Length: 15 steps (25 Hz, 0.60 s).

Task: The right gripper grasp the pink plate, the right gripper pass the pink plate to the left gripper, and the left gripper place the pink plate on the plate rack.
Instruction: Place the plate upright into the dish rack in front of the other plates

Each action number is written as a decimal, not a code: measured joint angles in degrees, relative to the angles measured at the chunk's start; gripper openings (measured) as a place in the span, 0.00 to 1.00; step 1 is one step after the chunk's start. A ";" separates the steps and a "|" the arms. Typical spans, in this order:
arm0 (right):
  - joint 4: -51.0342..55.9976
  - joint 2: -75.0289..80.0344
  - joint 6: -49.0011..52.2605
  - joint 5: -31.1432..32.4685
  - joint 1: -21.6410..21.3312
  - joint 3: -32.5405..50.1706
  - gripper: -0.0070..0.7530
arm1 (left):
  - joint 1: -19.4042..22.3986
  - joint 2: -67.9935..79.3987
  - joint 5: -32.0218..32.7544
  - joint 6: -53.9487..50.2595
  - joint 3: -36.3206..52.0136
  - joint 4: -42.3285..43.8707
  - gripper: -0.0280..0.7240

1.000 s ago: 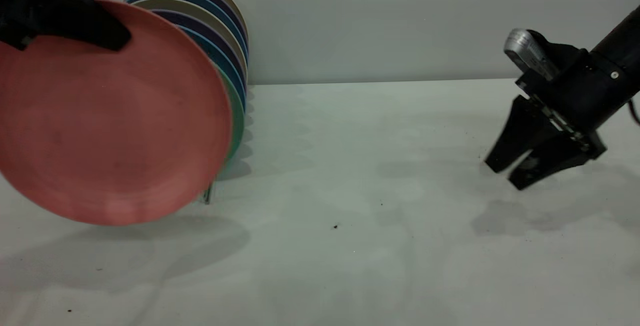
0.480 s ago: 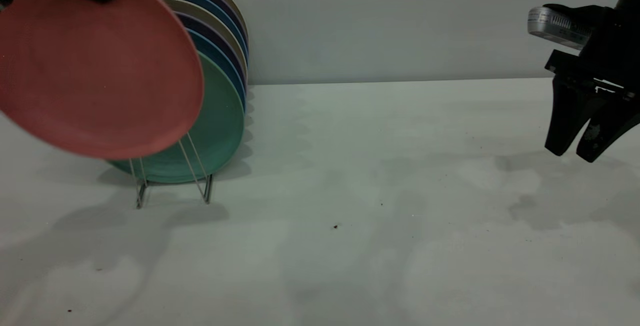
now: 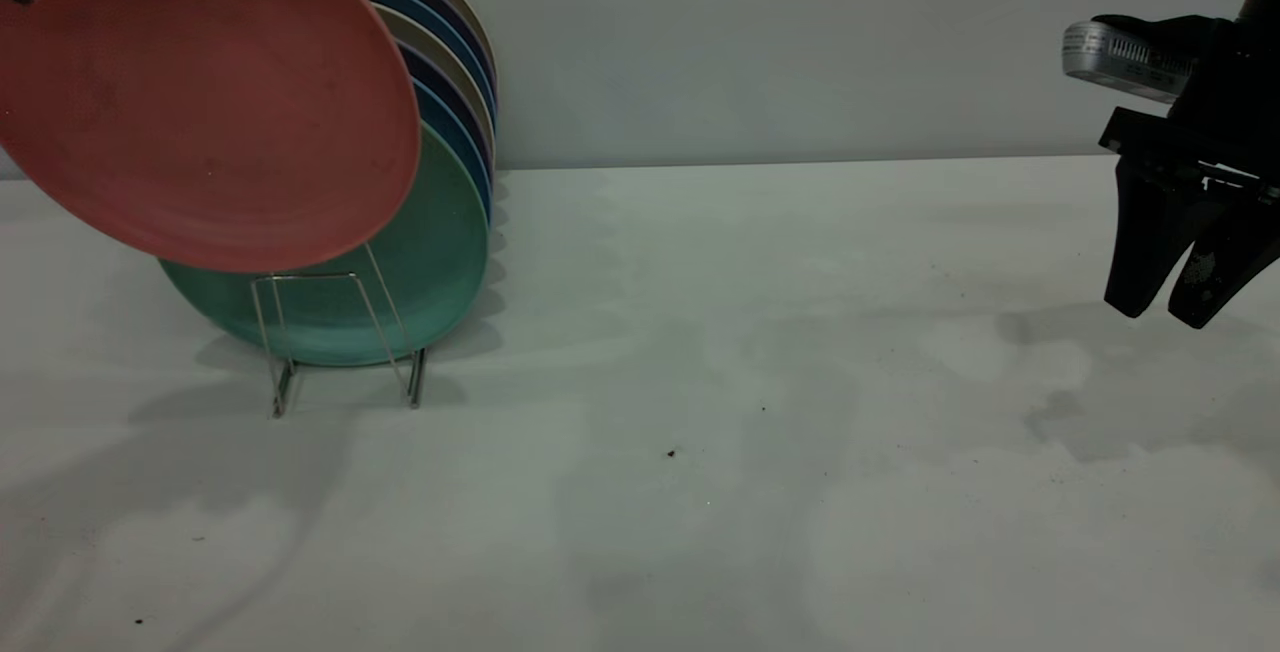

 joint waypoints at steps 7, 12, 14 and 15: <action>-0.04 -0.14 0.10 0.05 0.00 0.00 0.60 | -0.25 2.55 -0.42 0.00 -3.19 -0.06 0.17; -0.04 -0.14 0.10 0.07 0.00 0.00 0.60 | -1.07 3.79 0.14 0.00 -4.82 -0.27 0.17; -0.10 -0.14 0.10 0.12 0.00 0.00 0.60 | -1.17 4.53 0.43 0.00 -4.89 -0.27 0.17; -0.10 -0.14 0.10 0.12 0.00 0.00 0.60 | -1.19 5.11 0.43 0.00 -4.89 -0.27 0.17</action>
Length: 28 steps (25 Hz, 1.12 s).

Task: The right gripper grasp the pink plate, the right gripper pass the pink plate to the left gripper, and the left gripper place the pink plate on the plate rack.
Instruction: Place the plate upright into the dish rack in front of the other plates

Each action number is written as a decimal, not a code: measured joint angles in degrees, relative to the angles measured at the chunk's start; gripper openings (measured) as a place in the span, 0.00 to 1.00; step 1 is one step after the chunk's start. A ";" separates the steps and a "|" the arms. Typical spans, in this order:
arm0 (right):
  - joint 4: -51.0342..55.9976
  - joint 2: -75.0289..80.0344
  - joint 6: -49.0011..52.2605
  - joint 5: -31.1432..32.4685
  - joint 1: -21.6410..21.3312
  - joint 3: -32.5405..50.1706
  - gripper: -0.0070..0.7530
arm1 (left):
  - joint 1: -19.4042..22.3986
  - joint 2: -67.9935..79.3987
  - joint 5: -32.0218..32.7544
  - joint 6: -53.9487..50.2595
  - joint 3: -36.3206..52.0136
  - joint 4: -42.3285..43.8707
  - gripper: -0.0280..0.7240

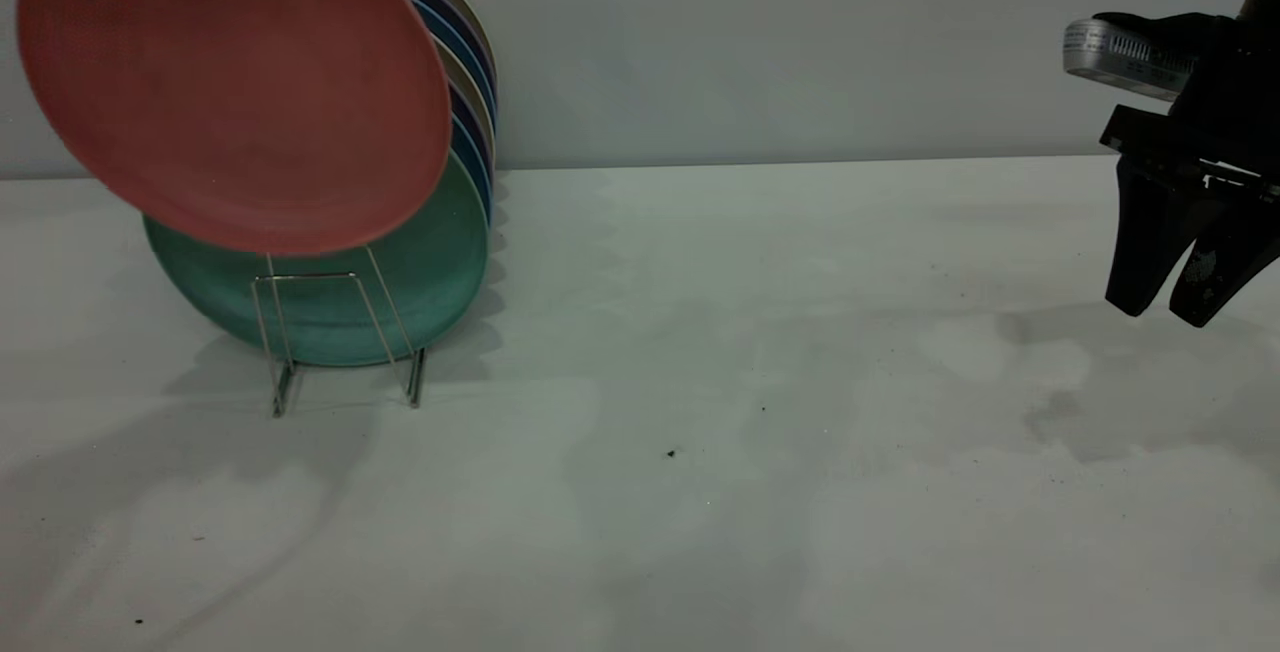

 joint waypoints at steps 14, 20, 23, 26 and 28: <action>0.00 0.00 0.00 0.00 0.00 0.00 0.60 | 0.00 3.35 -1.52 0.00 -0.18 0.00 0.17; 0.00 0.00 0.00 0.00 0.00 0.00 0.60 | 0.00 5.72 -2.12 0.00 -0.18 0.00 0.17; 0.00 0.00 0.00 0.00 0.00 0.00 0.60 | 0.00 6.83 -2.34 0.00 -0.18 0.00 0.17; 0.00 0.00 0.00 0.00 0.00 0.00 0.60 | 0.00 7.63 -2.70 0.00 -0.18 0.00 0.17; 0.00 0.00 0.00 0.00 0.00 0.00 0.60 | 0.00 7.95 -2.77 0.00 -0.25 0.00 0.17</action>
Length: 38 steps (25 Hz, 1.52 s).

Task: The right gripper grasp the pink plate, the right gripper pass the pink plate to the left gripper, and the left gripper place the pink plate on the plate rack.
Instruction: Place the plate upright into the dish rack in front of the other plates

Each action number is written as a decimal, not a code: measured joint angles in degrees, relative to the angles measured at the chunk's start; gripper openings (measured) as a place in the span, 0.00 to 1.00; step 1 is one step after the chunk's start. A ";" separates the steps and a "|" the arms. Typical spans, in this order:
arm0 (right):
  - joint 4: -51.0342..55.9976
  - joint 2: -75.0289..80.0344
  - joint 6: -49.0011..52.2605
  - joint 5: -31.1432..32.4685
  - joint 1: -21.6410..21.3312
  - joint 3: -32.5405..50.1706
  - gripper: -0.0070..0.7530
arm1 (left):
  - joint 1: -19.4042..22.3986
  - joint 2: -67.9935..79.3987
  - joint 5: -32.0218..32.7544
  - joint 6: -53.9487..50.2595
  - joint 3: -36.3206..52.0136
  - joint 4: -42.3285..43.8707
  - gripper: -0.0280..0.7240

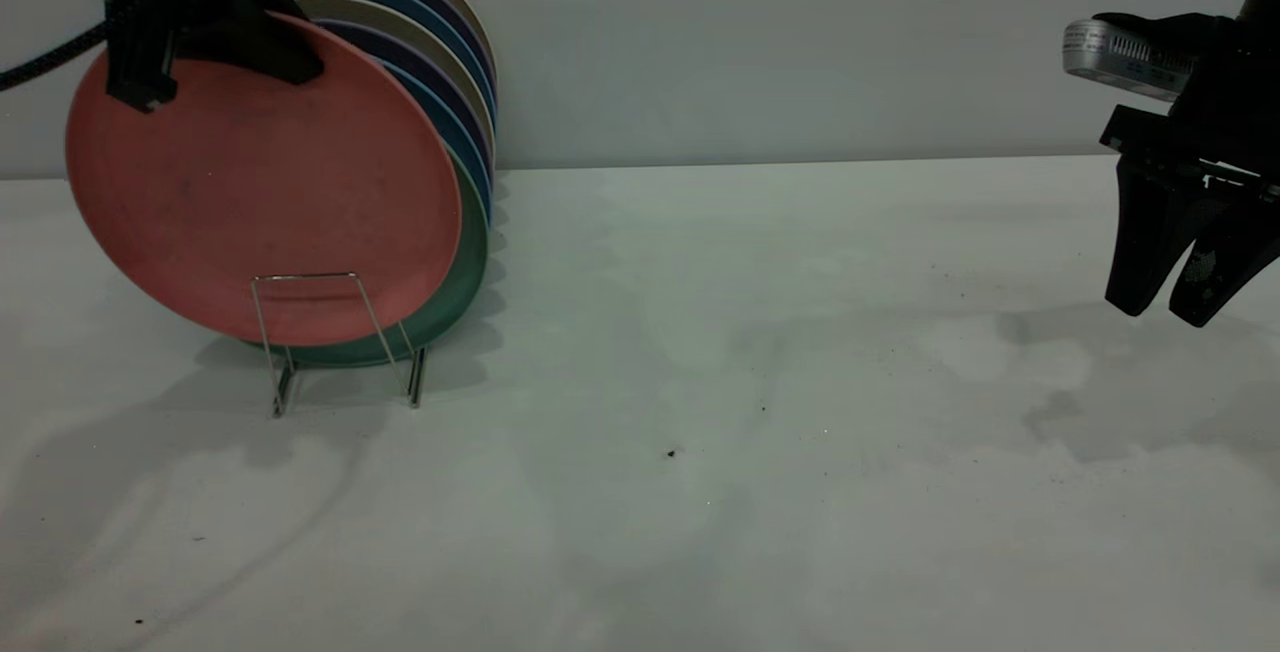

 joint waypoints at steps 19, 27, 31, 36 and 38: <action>0.00 0.00 0.00 0.00 0.00 0.00 0.60 | 0.00 0.24 1.02 -5.89 0.00 0.00 0.47; -1.24 0.00 0.02 0.00 0.00 0.00 0.60 | 0.05 0.24 1.89 -13.52 0.00 1.49 0.48; -1.51 0.00 0.12 0.00 0.00 0.00 0.60 | 0.05 0.24 4.12 -20.15 0.00 7.43 0.48; -1.51 0.00 0.72 0.00 0.00 0.00 0.60 | 0.05 0.19 5.91 -29.61 -0.04 14.31 0.53; -1.51 0.00 0.90 0.00 0.00 0.00 0.60 | 0.05 0.19 6.55 -32.57 -0.04 15.35 0.57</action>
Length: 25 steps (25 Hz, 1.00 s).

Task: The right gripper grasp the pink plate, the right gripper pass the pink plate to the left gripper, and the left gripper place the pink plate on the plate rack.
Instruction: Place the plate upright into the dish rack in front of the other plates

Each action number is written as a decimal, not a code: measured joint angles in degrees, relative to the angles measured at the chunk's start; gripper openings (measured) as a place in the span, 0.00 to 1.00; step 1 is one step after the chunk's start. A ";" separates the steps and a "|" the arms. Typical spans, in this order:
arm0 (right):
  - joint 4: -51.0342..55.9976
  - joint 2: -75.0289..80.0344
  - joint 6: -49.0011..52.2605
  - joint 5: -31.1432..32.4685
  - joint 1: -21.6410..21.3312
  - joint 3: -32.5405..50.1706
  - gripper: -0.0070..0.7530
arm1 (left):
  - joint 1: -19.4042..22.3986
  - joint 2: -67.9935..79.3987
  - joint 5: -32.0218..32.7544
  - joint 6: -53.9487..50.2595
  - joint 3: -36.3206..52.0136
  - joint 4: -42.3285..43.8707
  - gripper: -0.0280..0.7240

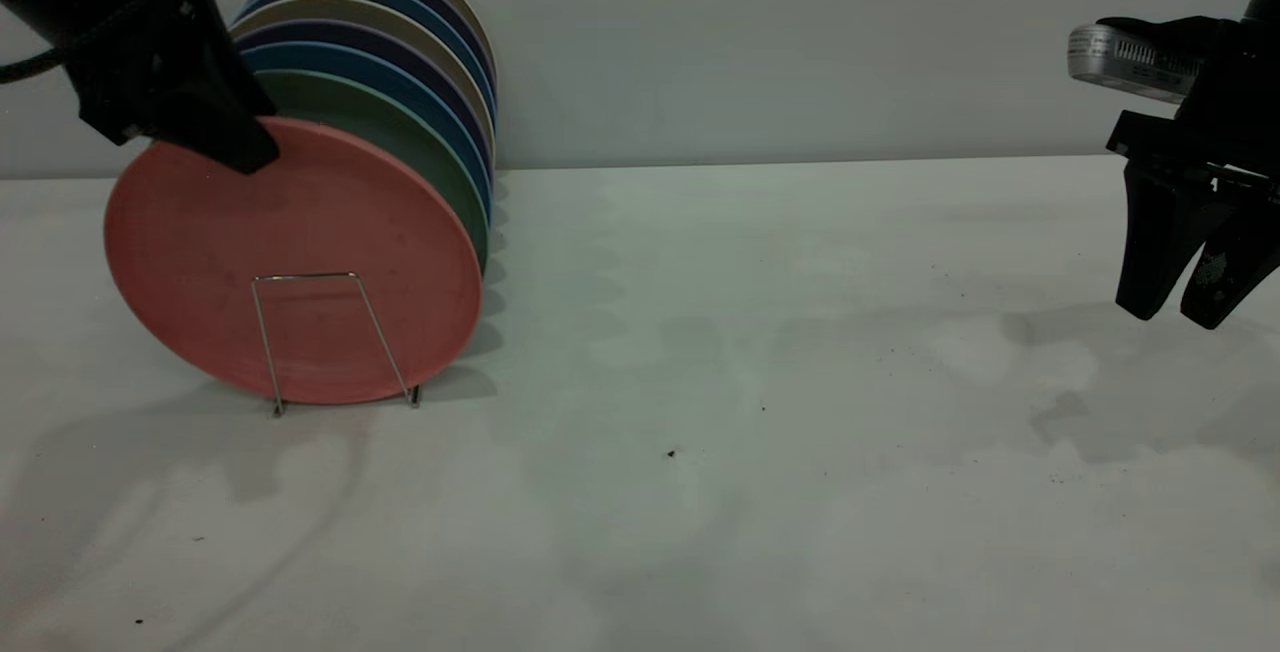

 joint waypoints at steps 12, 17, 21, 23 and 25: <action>0.00 0.00 0.42 0.00 0.00 0.00 0.60 | 0.00 -1.00 -2.47 -3.77 0.00 0.13 0.73; 0.00 0.00 0.45 0.00 0.00 0.00 0.60 | 0.00 -5.06 -2.32 -6.24 0.00 0.08 0.80; 0.00 0.00 0.45 0.00 0.00 0.00 0.60 | 0.00 -8.64 -1.22 -15.08 0.00 0.20 0.81; 0.00 -0.16 0.56 0.00 0.00 0.00 0.60 | 0.06 -10.35 -0.46 -27.27 0.00 1.52 0.81; -0.74 -0.92 1.08 0.05 0.26 -0.16 0.60 | 0.54 -11.63 0.84 -41.15 0.00 4.83 0.81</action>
